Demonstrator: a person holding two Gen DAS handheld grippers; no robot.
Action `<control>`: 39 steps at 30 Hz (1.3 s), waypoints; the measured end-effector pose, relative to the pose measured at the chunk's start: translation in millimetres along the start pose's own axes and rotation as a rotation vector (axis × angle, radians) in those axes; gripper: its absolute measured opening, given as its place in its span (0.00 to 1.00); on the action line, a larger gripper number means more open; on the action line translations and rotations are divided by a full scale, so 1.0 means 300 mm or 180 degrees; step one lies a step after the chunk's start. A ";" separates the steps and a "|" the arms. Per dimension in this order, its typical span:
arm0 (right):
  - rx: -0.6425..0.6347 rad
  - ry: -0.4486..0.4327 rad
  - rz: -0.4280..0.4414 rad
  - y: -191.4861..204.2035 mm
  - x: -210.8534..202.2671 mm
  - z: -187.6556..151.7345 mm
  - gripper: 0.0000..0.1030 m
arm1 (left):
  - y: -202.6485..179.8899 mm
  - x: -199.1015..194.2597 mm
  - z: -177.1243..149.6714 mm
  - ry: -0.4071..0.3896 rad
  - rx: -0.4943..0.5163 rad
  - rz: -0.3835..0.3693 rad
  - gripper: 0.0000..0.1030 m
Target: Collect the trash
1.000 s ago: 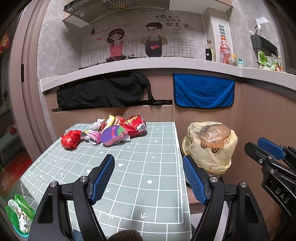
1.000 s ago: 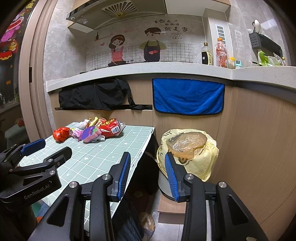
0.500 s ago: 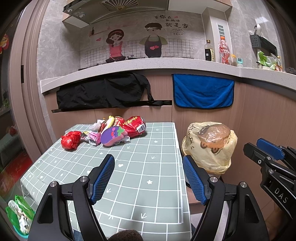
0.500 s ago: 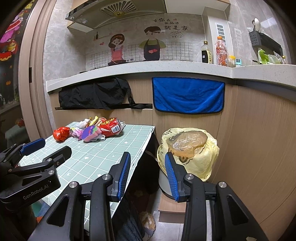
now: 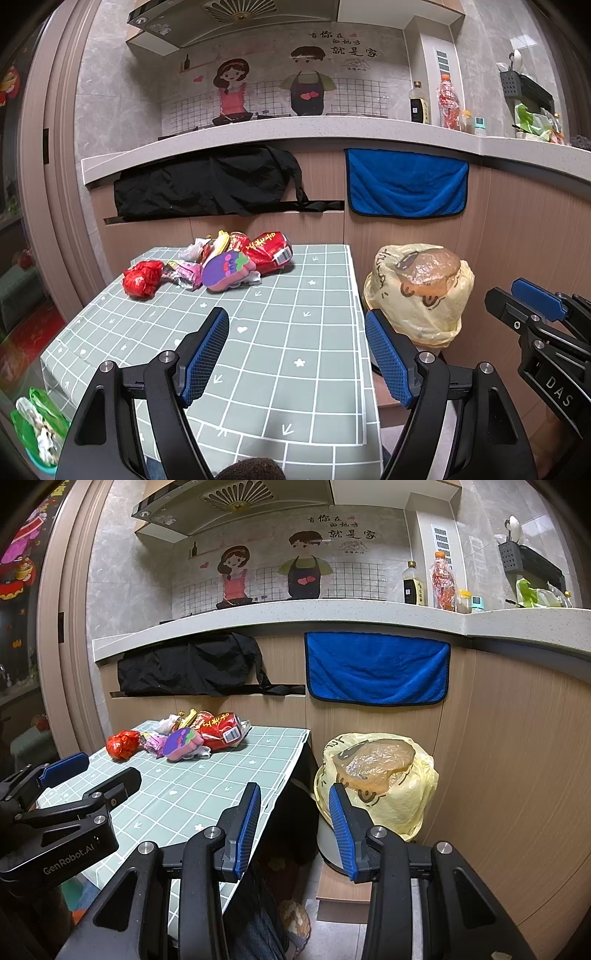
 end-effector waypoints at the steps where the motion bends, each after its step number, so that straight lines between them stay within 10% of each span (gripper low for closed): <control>1: -0.0001 0.0004 -0.0001 -0.001 0.000 -0.003 0.35 | 0.003 -0.001 -0.001 -0.0004 0.0000 0.0001 0.74; 29: -0.0007 0.0092 0.0042 0.010 0.031 -0.028 0.35 | 0.009 0.001 0.004 -0.0013 -0.0021 -0.0002 0.74; 39: -0.0331 0.0125 0.0112 0.132 0.132 0.066 0.35 | 0.218 0.116 0.047 0.0061 -0.0089 0.0333 0.74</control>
Point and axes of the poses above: each gripper's, at about its wrist camera, not at the fingertips, and x roughly the way its jaws point, y to its left, z to its top, the point moved 8 cm from there along x, roughly the way its jaws point, and after that the axes turned 7 degrees about y, right-handed, at the moved point
